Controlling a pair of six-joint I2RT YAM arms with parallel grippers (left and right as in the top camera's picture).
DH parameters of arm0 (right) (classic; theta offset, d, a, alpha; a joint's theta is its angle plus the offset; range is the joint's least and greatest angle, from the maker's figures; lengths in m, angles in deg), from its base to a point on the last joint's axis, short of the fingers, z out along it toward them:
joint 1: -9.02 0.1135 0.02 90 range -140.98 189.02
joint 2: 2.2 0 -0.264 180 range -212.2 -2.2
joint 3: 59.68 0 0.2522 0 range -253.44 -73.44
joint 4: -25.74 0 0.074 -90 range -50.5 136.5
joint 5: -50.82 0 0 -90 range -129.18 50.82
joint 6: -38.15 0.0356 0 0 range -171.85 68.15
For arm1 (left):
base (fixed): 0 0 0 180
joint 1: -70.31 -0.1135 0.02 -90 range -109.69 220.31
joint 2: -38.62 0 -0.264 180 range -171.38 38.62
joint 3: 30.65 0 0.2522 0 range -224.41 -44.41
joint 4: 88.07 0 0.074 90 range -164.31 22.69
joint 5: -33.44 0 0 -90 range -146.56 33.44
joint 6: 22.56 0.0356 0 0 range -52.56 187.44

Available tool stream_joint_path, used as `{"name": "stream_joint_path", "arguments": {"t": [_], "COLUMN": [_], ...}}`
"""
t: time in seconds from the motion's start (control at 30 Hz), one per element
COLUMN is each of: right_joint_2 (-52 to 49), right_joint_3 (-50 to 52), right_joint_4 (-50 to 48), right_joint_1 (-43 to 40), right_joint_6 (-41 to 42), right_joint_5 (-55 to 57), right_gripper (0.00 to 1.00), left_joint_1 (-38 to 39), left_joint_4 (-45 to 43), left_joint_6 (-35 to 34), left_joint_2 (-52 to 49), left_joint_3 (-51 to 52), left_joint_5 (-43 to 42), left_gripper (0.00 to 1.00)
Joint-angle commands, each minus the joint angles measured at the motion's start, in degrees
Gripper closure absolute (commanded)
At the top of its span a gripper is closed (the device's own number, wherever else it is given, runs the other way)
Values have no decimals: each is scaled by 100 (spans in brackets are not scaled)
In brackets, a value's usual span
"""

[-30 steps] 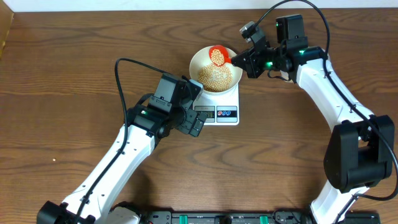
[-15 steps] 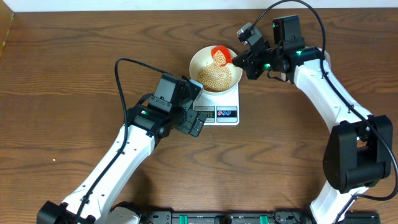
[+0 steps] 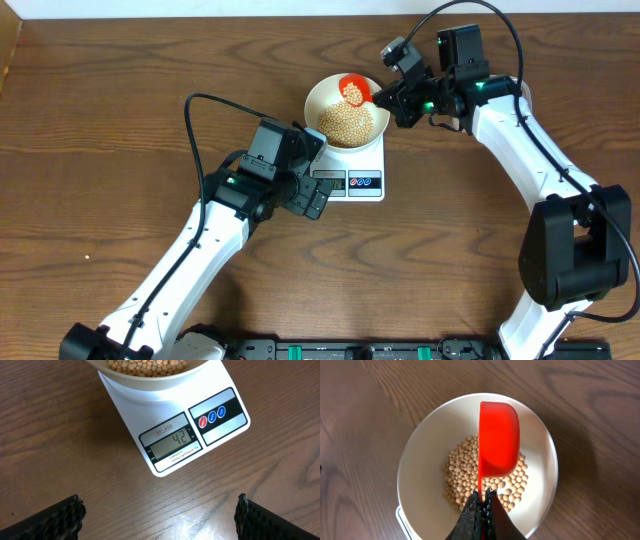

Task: Scoop item into bowl and weigh 50g on scale
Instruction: 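Tilt the scoop with the right gripper to trickle beans into the bowl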

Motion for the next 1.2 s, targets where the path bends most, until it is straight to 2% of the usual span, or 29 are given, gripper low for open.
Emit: {"name": "stream_joint_path", "arguments": {"t": [0.0, 0.53, 0.9, 1.17], "right_joint_2": [48, 48, 48, 48], "right_joint_3": [-15, -15, -15, -15], "right_joint_4": [-13, -9, -13, -9], "right_joint_1": [-4, -2, 175, 212], "right_joint_6": [155, 385, -120, -114], "right_joint_5": [-208, -334, 61, 186], "right_gripper": [99, 99, 99, 99], "left_joint_1": [9, 9, 9, 9], "left_joint_4": [15, 15, 17, 17], "left_joint_6": [94, 94, 94, 94], "left_joint_2": [-22, -22, -22, -22], "left_joint_3": [-55, -55, -55, -55], "left_joint_5": [35, 35, 35, 35], "left_gripper": [2, 2, 2, 2]}}
